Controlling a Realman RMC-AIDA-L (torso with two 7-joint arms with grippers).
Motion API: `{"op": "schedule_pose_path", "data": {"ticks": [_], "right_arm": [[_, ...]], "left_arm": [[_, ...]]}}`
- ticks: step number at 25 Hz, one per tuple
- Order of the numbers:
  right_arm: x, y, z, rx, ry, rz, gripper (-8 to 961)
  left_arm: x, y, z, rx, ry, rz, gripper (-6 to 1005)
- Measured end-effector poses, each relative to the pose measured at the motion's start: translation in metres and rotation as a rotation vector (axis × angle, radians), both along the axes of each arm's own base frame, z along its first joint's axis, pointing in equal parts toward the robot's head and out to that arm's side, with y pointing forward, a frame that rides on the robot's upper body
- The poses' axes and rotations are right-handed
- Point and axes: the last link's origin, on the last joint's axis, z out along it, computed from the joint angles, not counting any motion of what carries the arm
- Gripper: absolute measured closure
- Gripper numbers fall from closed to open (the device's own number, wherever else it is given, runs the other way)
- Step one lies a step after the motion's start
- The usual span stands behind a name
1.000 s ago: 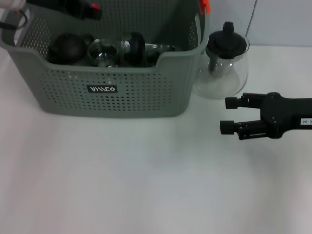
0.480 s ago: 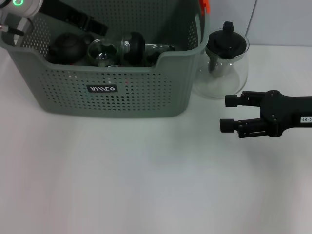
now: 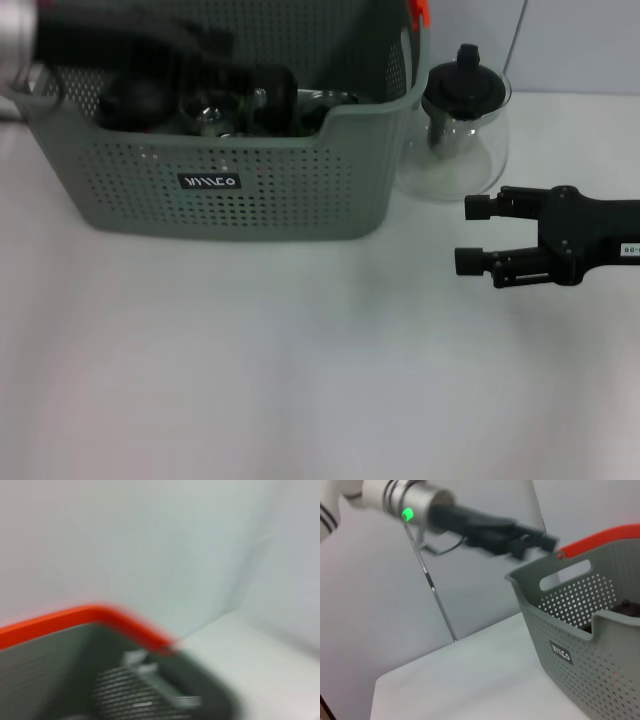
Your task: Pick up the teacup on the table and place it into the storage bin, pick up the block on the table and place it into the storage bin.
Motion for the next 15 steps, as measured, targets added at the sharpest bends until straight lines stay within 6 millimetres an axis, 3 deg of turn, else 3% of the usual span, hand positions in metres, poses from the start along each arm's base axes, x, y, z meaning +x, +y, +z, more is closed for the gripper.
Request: {"op": "schedule_pose_path", "data": {"ticks": [5,8,9,15], "right_arm": [[-0.003,-0.001,-0.002,0.001,-0.003,0.043,9],[-0.009,0.000,-0.006,0.000,-0.003,0.086,9],[-0.011,0.000,-0.008,-0.002,-0.005,0.100,9],[-0.024,0.007,-0.036,-0.031,-0.069,0.146,9]], "left_arm": [[-0.036,-0.051,-0.016,-0.147,-0.183,-0.203,150],[-0.069,-0.073,-0.041,-0.190,-0.216,-0.203,150],[-0.069,-0.073,-0.041,-0.190,-0.216,-0.203,150],[-0.113,-0.082,-0.080,-0.128,-0.148,-0.107,150]]}}
